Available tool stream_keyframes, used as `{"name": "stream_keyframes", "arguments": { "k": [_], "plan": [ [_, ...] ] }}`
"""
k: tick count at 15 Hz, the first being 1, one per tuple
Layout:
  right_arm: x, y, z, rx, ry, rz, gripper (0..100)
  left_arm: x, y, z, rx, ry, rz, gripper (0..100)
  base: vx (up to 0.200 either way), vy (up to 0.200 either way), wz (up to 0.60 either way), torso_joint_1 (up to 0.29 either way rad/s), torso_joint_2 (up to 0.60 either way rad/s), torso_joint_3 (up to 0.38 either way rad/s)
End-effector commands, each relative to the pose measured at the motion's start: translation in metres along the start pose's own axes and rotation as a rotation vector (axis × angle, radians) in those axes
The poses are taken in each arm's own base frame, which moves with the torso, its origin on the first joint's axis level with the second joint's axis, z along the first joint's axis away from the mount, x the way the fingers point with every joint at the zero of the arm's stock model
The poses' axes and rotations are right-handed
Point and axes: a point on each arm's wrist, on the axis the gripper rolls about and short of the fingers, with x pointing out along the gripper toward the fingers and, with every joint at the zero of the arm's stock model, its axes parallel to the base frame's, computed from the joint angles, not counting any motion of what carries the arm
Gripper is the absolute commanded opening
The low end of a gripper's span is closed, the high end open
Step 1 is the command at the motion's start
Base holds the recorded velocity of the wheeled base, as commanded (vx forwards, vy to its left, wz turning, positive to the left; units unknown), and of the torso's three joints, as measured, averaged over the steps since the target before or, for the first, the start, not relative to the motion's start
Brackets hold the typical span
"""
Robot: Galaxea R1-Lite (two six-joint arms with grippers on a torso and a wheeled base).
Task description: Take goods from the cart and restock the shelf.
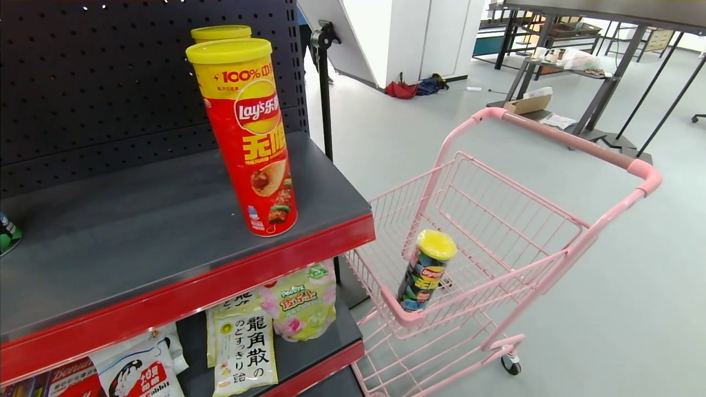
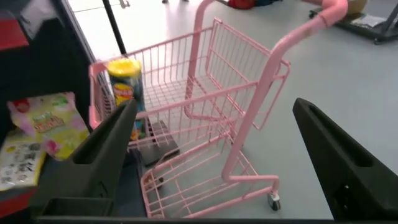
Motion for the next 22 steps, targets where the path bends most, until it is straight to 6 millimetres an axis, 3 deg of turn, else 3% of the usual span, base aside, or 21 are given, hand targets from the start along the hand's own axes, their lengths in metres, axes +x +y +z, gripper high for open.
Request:
{"name": "stream_keyframes", "arguments": {
  "k": [1,4,7,8,10,12,15,17,22],
  "plan": [
    [0.117,0.011,0.11,0.074,0.24,0.194,100,0.0,0.0,0.0,0.0,0.001,-0.001,100,0.0,0.0,0.0,0.0,0.0,0.0],
    [0.199,0.028,0.057,0.129,0.409,0.277,100,0.0,0.0,0.0,0.0,0.001,0.0,100,0.0,0.0,0.0,0.0,0.0,0.0],
    [0.251,0.048,-0.012,0.125,0.522,0.353,100,0.0,0.0,0.0,0.0,0.001,0.0,100,0.0,0.0,0.0,0.0,0.0,0.0],
    [0.26,0.057,-0.032,0.12,0.537,0.384,100,0.0,0.0,0.0,0.0,0.001,0.0,100,0.0,0.0,0.0,0.0,0.0,0.0],
    [0.268,0.074,-0.055,0.109,0.549,0.439,100,0.0,0.0,0.0,0.001,0.001,-0.001,100,0.0,0.0,0.0,0.0,0.0,0.0],
    [0.267,0.085,-0.057,0.106,0.545,0.481,100,0.0,0.0,0.0,0.003,-0.001,0.001,100,0.0,0.0,0.0,0.0,0.0,0.0],
    [0.266,0.089,-0.057,0.102,0.55,0.498,100,0.0,0.0,0.0,0.009,-0.001,0.002,100,0.0,0.0,0.0,0.0,0.0,0.0],
    [0.27,0.092,-0.075,0.092,0.609,0.504,100,0.0,0.0,0.0,0.011,-0.001,0.001,100,0.0,0.0,0.0,0.0,0.0,0.0],
    [0.292,0.1,-0.089,0.091,0.622,0.503,100,0.0,0.0,0.0,0.009,-0.001,0.002,100,0.0,0.0,0.0,0.0,0.0,0.0]
  ]
}}
